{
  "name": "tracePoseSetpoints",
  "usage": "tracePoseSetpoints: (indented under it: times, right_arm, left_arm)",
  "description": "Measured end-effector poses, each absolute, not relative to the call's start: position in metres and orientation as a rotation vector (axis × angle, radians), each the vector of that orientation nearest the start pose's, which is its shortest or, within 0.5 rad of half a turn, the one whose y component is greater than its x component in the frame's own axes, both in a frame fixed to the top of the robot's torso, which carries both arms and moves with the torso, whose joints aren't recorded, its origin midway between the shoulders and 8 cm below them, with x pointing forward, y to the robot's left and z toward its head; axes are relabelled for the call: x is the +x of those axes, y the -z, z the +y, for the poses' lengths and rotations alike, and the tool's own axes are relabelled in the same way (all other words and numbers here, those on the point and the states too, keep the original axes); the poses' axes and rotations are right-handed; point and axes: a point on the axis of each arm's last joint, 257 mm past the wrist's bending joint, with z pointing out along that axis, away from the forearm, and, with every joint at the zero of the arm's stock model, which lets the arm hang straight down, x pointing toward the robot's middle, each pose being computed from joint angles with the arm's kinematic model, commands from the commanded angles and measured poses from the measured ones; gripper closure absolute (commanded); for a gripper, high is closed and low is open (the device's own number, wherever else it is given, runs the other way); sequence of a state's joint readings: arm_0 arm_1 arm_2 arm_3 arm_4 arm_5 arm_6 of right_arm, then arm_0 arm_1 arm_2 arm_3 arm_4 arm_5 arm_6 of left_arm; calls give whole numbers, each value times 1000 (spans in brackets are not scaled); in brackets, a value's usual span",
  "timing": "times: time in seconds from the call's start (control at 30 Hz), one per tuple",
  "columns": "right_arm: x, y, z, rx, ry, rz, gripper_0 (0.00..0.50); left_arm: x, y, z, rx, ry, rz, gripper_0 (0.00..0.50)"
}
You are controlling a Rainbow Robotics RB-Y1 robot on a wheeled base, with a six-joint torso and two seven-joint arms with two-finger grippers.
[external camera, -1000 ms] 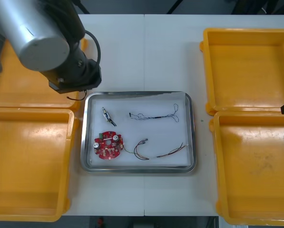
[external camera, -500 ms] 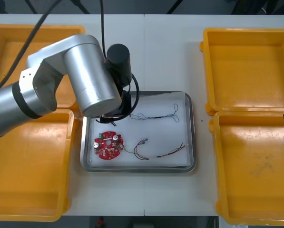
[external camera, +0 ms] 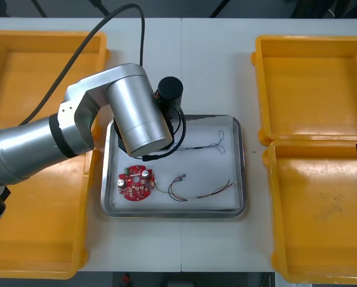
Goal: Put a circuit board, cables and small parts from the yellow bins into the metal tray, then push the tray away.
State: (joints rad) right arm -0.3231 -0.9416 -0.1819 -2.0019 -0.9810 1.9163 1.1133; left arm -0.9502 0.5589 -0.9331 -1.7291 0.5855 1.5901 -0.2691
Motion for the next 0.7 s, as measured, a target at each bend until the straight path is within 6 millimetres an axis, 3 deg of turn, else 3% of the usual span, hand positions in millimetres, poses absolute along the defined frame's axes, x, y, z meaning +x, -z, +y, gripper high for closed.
tracePoseSetpoints:
  times: [0.7]
  right_arm:
    - [392, 148, -381, 148, -7, 2777, 0]
  left_arm:
    - [476, 256, 96, -218, -77, 2608, 467]
